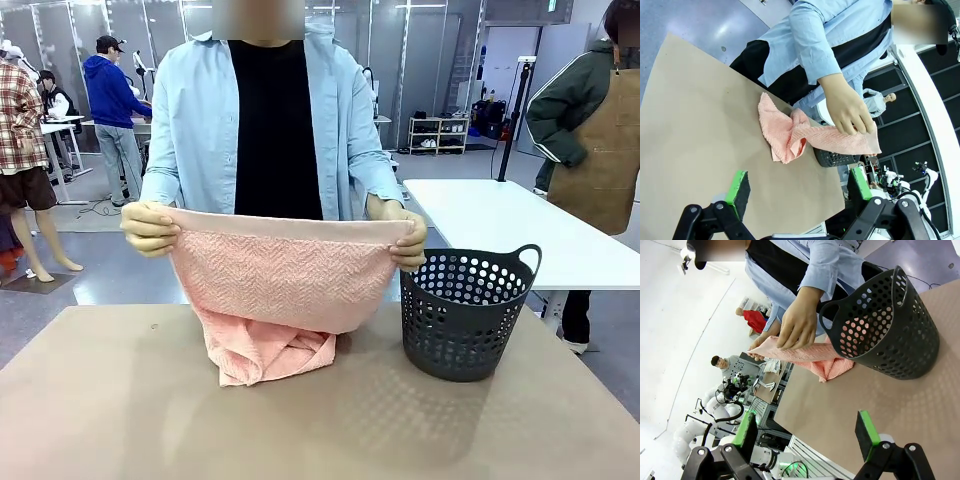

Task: Fold the towel.
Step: Grab the top end of the 100 cm Hotel Towel extended by the human.

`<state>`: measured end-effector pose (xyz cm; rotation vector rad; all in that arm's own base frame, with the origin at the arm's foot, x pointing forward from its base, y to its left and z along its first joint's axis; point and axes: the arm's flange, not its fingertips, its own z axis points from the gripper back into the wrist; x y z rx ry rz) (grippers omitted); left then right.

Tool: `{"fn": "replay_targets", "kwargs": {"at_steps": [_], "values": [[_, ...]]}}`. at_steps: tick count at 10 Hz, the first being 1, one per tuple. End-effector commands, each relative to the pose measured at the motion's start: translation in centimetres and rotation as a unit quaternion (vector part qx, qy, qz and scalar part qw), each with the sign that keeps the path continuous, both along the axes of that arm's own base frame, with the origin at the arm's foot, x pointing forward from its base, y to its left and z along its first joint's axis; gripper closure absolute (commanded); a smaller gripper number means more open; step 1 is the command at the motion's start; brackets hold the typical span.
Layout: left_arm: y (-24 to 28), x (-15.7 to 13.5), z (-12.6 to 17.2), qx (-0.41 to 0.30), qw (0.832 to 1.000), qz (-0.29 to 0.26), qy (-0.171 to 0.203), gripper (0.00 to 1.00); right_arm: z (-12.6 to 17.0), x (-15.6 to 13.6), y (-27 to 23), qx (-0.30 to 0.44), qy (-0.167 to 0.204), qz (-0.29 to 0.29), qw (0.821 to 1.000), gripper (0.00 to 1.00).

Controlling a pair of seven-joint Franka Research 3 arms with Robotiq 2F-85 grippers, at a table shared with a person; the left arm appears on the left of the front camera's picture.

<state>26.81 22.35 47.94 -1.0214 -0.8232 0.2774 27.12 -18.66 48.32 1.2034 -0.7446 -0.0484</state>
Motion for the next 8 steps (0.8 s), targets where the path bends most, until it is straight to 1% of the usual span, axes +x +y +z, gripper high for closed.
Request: {"fn": "replay_targets", "kwargs": {"at_steps": [1, 4, 5, 6, 7, 8], "values": [[0.1, 0.2, 0.2, -0.008, 1.0, -0.001, -0.009, 0.0, 0.1, 0.2, -0.1, 0.002, -0.01, 0.001, 1.0, 0.0], [0.1, 0.2, 0.2, -0.008, 1.0, -0.001, -0.009, 0.0, 0.1, 0.2, -0.1, 0.002, -0.01, 0.001, 1.0, 0.0], [0.0, 0.0, 0.0, 0.0, 1.0, 0.0, 0.0, 0.0, 0.0, 0.0, 0.0, 0.0, 0.0, 0.0, 1.0, 0.0], [-0.3, -0.4, 1.7, 0.075, 0.997, -0.012, -0.019, 0.0, 1.5, -0.4, 0.4, -0.055, -0.022, 0.022, 0.998, 0.0], [-1.0, -0.8, 4.4, 0.161, 0.986, -0.023, -0.038, 0.0, 4.2, -0.7, 1.4, -0.131, -0.047, 0.038, 0.989, 0.0], [-2.2, -0.7, 6.9, 0.227, 0.972, -0.037, -0.046, 0.0, 6.8, -0.5, 2.7, -0.197, -0.065, 0.049, 0.977, 0.0]]}}
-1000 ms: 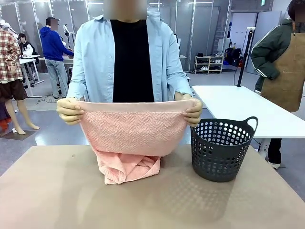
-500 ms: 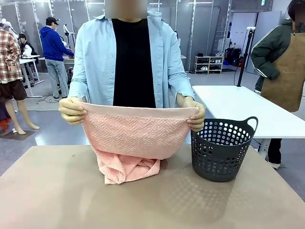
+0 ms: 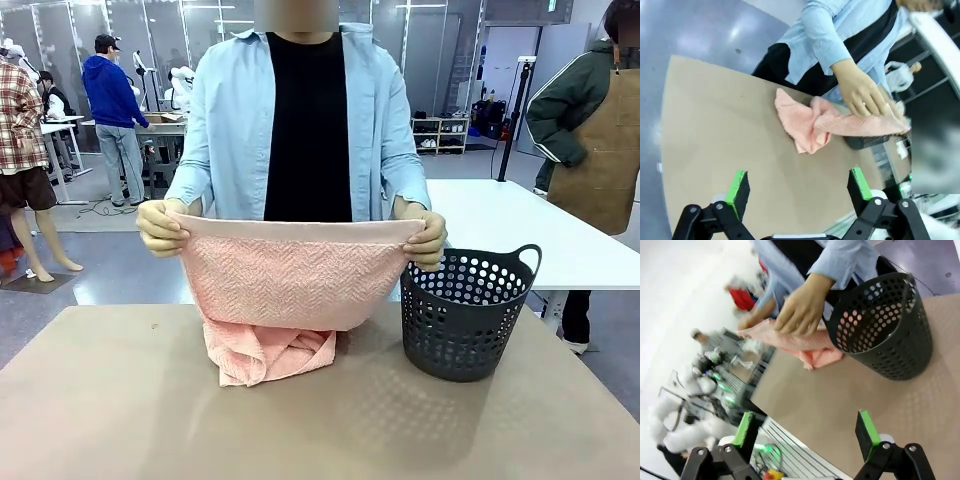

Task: Fold the towel.
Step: Grab the top end of the 100 cm Hotel Towel extended by the human.

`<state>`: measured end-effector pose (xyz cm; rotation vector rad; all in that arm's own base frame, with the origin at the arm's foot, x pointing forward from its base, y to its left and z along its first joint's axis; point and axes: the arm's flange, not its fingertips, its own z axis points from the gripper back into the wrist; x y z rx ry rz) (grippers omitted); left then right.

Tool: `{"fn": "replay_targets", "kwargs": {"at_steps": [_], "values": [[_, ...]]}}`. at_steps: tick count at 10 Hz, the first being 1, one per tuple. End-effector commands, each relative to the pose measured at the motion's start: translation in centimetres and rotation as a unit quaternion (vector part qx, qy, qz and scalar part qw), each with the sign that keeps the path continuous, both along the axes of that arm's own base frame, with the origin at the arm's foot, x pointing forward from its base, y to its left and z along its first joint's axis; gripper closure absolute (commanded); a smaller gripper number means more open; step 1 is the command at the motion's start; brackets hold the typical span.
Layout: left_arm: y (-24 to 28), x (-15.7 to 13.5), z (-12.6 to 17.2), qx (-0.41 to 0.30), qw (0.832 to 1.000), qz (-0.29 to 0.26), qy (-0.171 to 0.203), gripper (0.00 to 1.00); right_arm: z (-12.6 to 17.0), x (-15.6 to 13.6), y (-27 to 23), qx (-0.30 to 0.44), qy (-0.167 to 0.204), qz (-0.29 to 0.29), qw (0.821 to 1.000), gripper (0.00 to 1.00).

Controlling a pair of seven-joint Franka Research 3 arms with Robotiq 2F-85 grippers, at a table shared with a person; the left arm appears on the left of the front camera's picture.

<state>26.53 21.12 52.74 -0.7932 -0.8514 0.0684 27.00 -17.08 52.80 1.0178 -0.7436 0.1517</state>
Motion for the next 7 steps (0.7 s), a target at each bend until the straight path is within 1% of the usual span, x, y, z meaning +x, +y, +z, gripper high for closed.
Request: {"fn": "replay_targets", "kwargs": {"at_steps": [1, 2, 4, 6, 7], "values": [[-2.5, 0.0, 4.2, 0.162, 0.986, -0.02, -0.023, 0.0, 4.8, 0.1, 2.8, -0.143, -0.048, 0.013, 0.988, 0.0], [-4.2, 0.8, 6.0, 0.236, 0.971, -0.032, -0.03, 0.0, 6.8, 0.7, 4.7, -0.198, -0.064, 0.028, 0.978, 0.0], [-7.7, 2.6, 9.0, 0.339, 0.938, -0.066, -0.043, 0.0, 9.6, 2.4, 8.9, -0.287, -0.086, 0.056, 0.952, 0.0], [-11.0, 3.6, 10.8, 0.385, 0.916, -0.09, -0.068, 0.0, 11.1, 3.6, 12.6, -0.339, -0.108, 0.068, 0.932, 0.0], [-12.3, 3.9, 11.3, 0.4, 0.908, -0.098, -0.073, 0.0, 11.8, 3.9, 13.8, -0.343, -0.117, 0.075, 0.929, 0.0]]}}
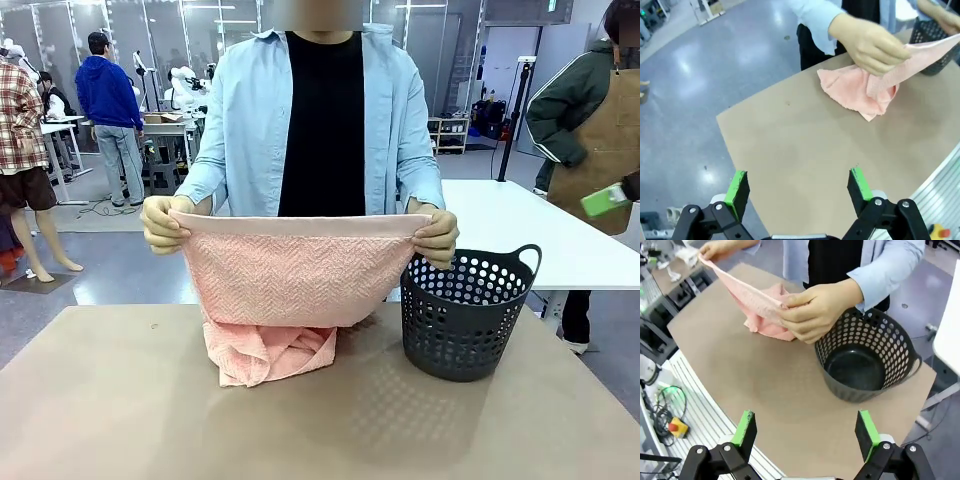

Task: Fold the towel.
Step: Grab the top end of the 100 cm Hotel Towel extended by the human.

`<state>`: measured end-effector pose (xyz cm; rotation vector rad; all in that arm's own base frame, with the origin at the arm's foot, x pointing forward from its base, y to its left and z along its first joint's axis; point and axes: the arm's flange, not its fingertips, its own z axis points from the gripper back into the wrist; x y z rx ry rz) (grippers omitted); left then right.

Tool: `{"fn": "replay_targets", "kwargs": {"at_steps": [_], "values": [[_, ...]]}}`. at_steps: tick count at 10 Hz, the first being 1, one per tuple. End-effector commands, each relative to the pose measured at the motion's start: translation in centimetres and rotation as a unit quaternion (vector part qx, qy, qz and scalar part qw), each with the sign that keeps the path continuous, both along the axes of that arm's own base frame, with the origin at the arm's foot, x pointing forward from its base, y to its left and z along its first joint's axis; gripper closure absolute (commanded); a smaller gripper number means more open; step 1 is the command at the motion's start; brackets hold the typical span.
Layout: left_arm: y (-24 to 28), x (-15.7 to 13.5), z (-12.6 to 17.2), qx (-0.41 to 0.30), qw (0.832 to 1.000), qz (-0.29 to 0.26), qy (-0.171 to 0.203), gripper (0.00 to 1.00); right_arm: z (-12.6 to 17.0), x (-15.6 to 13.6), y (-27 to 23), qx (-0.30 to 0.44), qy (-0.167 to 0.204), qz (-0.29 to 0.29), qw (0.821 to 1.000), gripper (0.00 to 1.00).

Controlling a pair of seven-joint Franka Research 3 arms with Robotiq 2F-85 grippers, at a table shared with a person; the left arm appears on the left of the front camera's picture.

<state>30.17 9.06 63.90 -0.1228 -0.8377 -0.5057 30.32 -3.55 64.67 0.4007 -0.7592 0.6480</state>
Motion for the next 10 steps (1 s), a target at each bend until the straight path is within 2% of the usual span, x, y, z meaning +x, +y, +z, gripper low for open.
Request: {"fn": "replay_targets", "kwargs": {"at_steps": [1, 3, 4, 8, 9, 10], "values": [[-1.2, 0.7, 0.4, 0.019, 1.0, 0.003, -0.004, 0.0, 0.4, 0.7, 1.1, -0.011, 0.0, -0.004, 1.0, 0.0], [-1.1, 0.6, 0.4, -0.009, 1.0, -0.01, 0.004, 0.0, 0.5, 0.6, 1.1, 0.0, 0.004, -0.018, 1.0, 0.0], [-1.9, 0.7, 0.3, 0.018, 1.0, -0.014, 0.0, 0.0, 0.4, 0.6, 1.7, -0.014, -0.011, 0.008, 1.0, 0.0], [-1.6, 0.8, 0.0, 0.015, 1.0, -0.025, 0.006, 0.0, 0.4, 0.6, 1.7, -0.014, -0.011, 0.008, 1.0, 0.0], [-3.2, 1.2, 2.4, 0.078, 0.994, -0.073, -0.024, 0.0, 0.4, 0.7, 1.5, -0.014, -0.013, 0.021, 1.0, 0.0], [-5.5, 2.2, 4.8, 0.133, 0.982, -0.126, -0.045, 0.0, 2.6, 1.5, 3.5, -0.075, -0.019, 0.063, 0.995, 0.0]]}}
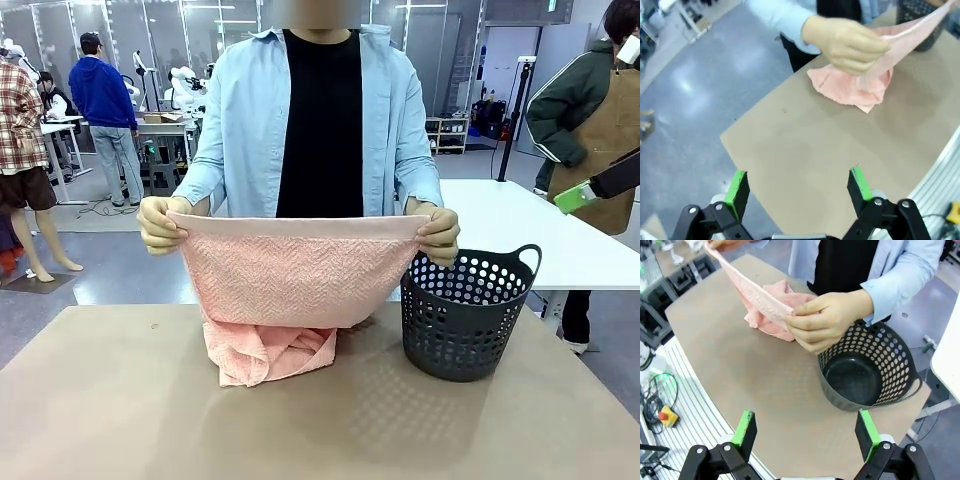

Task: Fold the towel.
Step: Grab the top end of the 100 cm Hotel Towel extended by the human.

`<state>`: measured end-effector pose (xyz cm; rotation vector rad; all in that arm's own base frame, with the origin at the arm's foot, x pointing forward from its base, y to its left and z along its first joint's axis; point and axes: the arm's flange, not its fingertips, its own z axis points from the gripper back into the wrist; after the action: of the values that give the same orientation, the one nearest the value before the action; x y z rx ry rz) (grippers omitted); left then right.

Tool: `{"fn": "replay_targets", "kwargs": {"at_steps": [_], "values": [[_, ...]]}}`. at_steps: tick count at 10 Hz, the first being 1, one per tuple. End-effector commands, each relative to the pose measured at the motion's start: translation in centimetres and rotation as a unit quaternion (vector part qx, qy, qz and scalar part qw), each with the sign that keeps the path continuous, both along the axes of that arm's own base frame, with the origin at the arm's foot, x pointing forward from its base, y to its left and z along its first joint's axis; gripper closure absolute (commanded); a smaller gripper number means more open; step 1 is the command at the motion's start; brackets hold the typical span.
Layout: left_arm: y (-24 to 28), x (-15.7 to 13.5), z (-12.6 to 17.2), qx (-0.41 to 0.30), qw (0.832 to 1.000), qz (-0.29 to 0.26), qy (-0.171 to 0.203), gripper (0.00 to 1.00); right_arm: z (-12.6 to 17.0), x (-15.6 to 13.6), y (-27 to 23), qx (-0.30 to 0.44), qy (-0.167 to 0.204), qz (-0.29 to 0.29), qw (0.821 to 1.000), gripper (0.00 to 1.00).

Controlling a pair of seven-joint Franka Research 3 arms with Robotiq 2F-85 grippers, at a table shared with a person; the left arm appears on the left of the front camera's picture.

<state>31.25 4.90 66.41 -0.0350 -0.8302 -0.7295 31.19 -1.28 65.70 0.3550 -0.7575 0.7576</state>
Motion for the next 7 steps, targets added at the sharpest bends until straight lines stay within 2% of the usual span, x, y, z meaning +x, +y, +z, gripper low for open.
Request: {"fn": "replay_targets", "kwargs": {"at_steps": [1, 4, 6, 7], "values": [[-3.9, 2.1, 4.2, 0.097, 0.99, -0.101, -0.028, 0.0, 3.2, 1.3, 3.4, -0.083, -0.01, 0.063, 0.994, 0.0], [-10.7, 5.0, 8.3, 0.172, 0.96, -0.218, -0.029, 0.0, 7.9, 3.4, 9.8, -0.183, -0.023, 0.16, 0.97, 0.0], [-15.5, 7.4, 9.7, 0.215, 0.929, -0.301, -0.011, 0.0, 9.2, 4.4, 13.5, -0.241, -0.042, 0.214, 0.946, 0.0], [-17.5, 8.6, 9.8, 0.233, 0.922, -0.31, 0.001, 0.0, 9.4, 5.2, 15.2, -0.267, -0.048, 0.235, 0.933, 0.0]]}}
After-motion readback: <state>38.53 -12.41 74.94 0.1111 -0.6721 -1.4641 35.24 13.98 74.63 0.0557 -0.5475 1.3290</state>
